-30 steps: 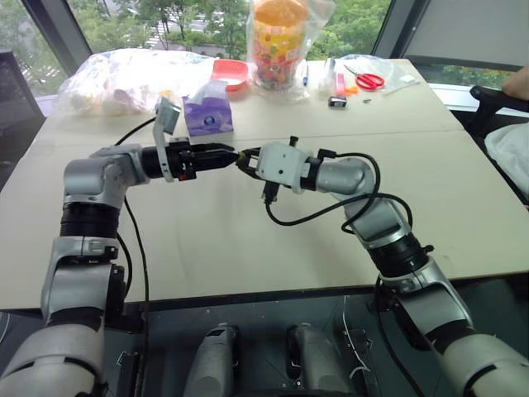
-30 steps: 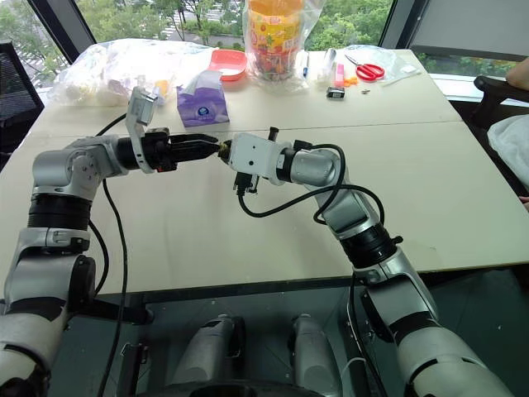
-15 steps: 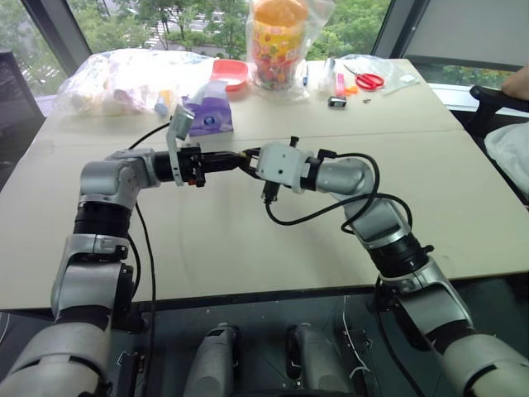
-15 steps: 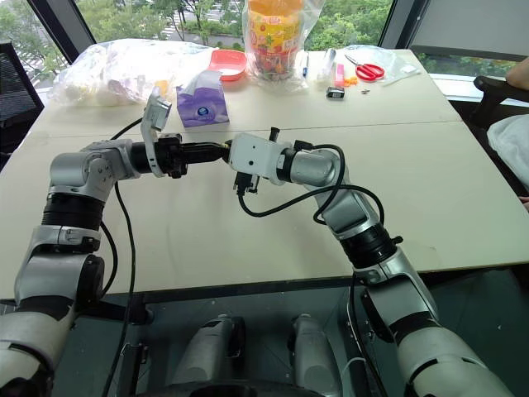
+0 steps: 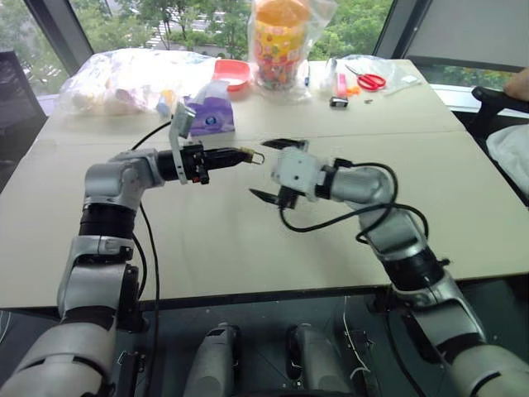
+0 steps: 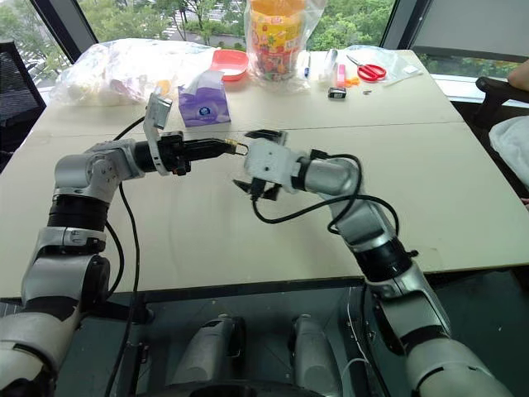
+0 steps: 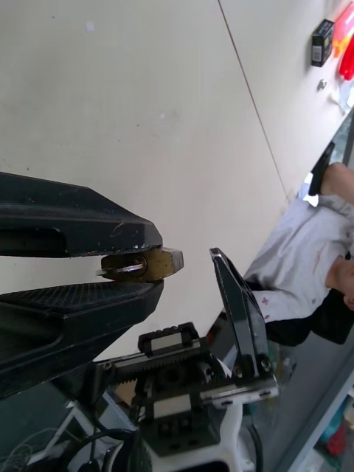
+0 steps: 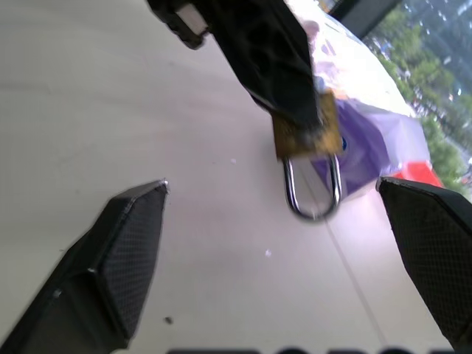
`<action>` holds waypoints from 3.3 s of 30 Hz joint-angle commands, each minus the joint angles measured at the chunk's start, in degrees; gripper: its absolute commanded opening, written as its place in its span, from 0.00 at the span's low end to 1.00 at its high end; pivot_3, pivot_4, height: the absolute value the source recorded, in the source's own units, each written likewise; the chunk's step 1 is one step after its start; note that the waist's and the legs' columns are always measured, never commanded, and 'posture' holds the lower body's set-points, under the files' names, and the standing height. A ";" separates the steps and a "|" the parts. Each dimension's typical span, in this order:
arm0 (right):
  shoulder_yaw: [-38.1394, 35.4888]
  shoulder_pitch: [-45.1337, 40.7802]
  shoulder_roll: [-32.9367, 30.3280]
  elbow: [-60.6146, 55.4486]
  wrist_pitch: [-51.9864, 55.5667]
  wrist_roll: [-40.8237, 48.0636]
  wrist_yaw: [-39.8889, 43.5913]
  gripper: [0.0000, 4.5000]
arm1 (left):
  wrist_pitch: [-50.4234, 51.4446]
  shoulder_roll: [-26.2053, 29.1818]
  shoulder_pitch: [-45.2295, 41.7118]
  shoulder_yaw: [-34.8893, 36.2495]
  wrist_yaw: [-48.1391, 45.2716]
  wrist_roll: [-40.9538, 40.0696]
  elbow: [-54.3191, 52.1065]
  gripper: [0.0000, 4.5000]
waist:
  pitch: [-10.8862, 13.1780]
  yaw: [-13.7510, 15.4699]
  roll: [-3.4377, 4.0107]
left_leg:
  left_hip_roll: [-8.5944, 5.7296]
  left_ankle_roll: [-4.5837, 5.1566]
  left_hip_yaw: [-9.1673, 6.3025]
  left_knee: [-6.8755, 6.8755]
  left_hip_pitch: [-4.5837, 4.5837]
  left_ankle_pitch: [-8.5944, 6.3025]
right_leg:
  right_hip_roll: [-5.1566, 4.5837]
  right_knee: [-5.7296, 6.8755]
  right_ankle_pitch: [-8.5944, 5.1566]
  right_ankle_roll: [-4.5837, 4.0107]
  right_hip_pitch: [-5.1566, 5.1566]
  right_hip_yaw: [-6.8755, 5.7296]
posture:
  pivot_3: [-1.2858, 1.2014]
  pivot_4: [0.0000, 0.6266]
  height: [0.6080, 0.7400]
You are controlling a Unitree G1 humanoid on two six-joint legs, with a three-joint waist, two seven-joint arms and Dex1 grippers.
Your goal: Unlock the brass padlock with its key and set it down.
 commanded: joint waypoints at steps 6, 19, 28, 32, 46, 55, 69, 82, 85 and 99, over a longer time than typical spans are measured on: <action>-10.55 -1.13 3.81 -7.43 12.97 10.26 -7.02 0.99 | 1.42 0.57 0.35 1.53 -0.85 -2.75 -4.92 0.00 | 0.00 -0.11 0.00 | 0.03 -0.01 -0.02 0.01 0.06 0.00 | 0.03 0.04 0.01 -0.04 0.01 -0.01 | 0.52 0.24 1.00; -8.60 -3.94 4.18 -0.82 9.07 10.44 -10.04 0.99 | 3.46 0.59 1.65 1.27 -0.86 -4.91 -10.48 0.00 | 0.00 -0.09 0.00 | 0.01 0.00 -0.02 -0.01 0.02 0.00 | 0.01 0.00 0.01 -0.03 0.00 0.00 | 0.52 0.24 1.00; -6.29 -3.28 3.63 0.29 8.35 10.44 -7.89 0.99 | 4.25 1.32 2.60 1.98 0.11 -6.06 -12.43 0.00 | 0.00 -0.10 0.00 | 0.01 0.00 -0.02 -0.01 0.02 0.00 | 0.02 0.00 0.01 -0.03 0.00 0.00 | 0.52 0.24 1.00; -5.82 -3.20 3.14 1.00 7.76 9.98 -7.68 0.99 | 4.17 1.43 2.61 2.03 0.26 -6.29 -12.48 0.00 | 0.00 -0.06 0.00 | 0.01 0.00 -0.02 0.00 0.02 0.00 | 0.01 0.00 0.01 -0.03 0.00 0.00 | 0.52 0.24 1.00; -3.39 -2.39 2.64 0.17 7.18 9.94 -6.27 0.99 | 4.34 0.89 1.44 2.28 0.21 -6.48 -12.05 0.00 | 0.00 -0.08 0.00 | 0.01 0.00 -0.02 0.00 0.02 0.00 | 0.02 0.00 0.01 -0.03 0.00 0.00 | 0.52 0.24 1.00; -3.58 -4.36 3.38 5.39 5.22 9.10 -7.24 0.99 | 4.69 0.75 2.29 2.02 -0.09 -6.93 -13.48 0.00 | 0.00 -0.09 0.00 | 0.01 0.00 -0.02 0.00 0.02 0.00 | 0.02 0.00 0.01 -0.03 0.00 0.00 | 0.52 0.24 1.00; -4.71 -3.06 0.74 5.25 5.76 9.66 -6.32 0.99 | 4.14 1.22 2.49 2.91 1.19 -7.07 -12.59 0.00 | 0.00 0.05 0.00 | 0.01 0.00 -0.02 -0.01 0.02 0.00 | 0.01 0.00 0.01 -0.02 0.00 0.01 | 0.52 0.24 1.00; -11.07 14.63 -19.26 -18.84 21.90 14.85 0.84 0.99 | -0.17 -12.58 -0.88 -2.13 14.78 2.65 9.04 0.00 | 0.01 1.30 -0.03 | -0.02 0.02 -0.03 0.16 0.02 -0.01 | 0.00 -0.04 -0.08 -0.16 0.09 -0.01 | 0.52 0.24 1.00; -12.09 16.40 -20.70 -22.39 25.26 16.31 0.51 0.99 | -2.13 -16.46 -4.61 -0.29 18.13 3.78 18.56 0.00 | 0.04 1.39 -0.09 | -0.01 0.02 -0.04 0.17 0.00 -0.02 | 0.01 -0.06 -0.08 -0.18 0.07 -0.01 | 0.52 0.24 1.00; -12.11 17.81 -20.12 -24.97 28.48 17.41 -4.29 1.00 | -6.11 -15.16 -8.22 -0.36 18.42 10.90 28.94 0.49 | 0.05 1.28 -0.10 | -0.01 0.09 -0.09 0.17 -0.05 -0.07 | -0.02 -0.11 -0.08 -0.17 0.06 -0.07 | 0.52 0.24 1.00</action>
